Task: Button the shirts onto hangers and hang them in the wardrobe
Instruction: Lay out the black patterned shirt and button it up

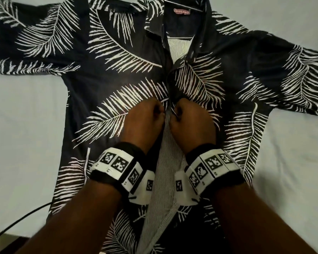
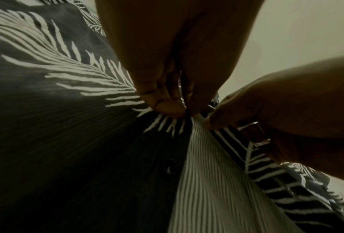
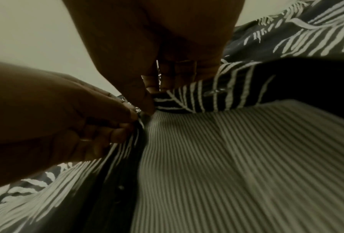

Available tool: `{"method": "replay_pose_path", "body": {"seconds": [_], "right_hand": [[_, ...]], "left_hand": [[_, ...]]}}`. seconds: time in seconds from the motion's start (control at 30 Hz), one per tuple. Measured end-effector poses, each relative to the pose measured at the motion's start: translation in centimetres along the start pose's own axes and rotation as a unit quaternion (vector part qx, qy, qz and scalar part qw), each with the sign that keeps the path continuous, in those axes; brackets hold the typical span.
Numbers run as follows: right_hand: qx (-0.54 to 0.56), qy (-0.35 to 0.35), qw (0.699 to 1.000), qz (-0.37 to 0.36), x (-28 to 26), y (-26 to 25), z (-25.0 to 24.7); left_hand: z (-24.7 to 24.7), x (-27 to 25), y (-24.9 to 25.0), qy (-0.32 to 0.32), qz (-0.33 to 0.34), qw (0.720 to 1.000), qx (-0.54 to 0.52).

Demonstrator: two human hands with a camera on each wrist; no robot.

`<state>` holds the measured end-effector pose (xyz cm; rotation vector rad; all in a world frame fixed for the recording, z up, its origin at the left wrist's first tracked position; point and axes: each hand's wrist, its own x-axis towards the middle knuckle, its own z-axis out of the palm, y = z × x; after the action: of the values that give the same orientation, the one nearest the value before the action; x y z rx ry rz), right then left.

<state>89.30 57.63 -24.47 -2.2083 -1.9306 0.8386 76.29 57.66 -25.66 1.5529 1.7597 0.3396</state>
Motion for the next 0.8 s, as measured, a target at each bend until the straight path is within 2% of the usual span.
{"method": "replay_pose_path", "body": {"seconds": [0.17,0.33,0.5,0.67,0.8], "right_hand": [[0.148,-0.004,0.988,0.035,0.4,0.2,0.9],[0.203,-0.003,0.978,0.053,0.9,0.9,1.9],[0.232,-0.003,0.971,0.051,0.8,1.0,2.0],[0.255,0.029,0.965,0.061,0.6,0.7,1.6],[0.2,0.035,0.979,0.034,0.4,0.4,2.0]], "left_hand": [[-0.3,0.5,-1.2,-0.023,-0.029,0.991,-0.128],[-0.5,1.2,-2.2,-0.056,-0.038,0.974,-0.215],[-0.1,1.5,-2.6,-0.054,-0.051,0.969,-0.235],[-0.1,1.6,-2.6,-0.063,-0.022,0.977,-0.201],[-0.2,1.6,-2.6,-0.062,-0.026,0.978,-0.199]]}}
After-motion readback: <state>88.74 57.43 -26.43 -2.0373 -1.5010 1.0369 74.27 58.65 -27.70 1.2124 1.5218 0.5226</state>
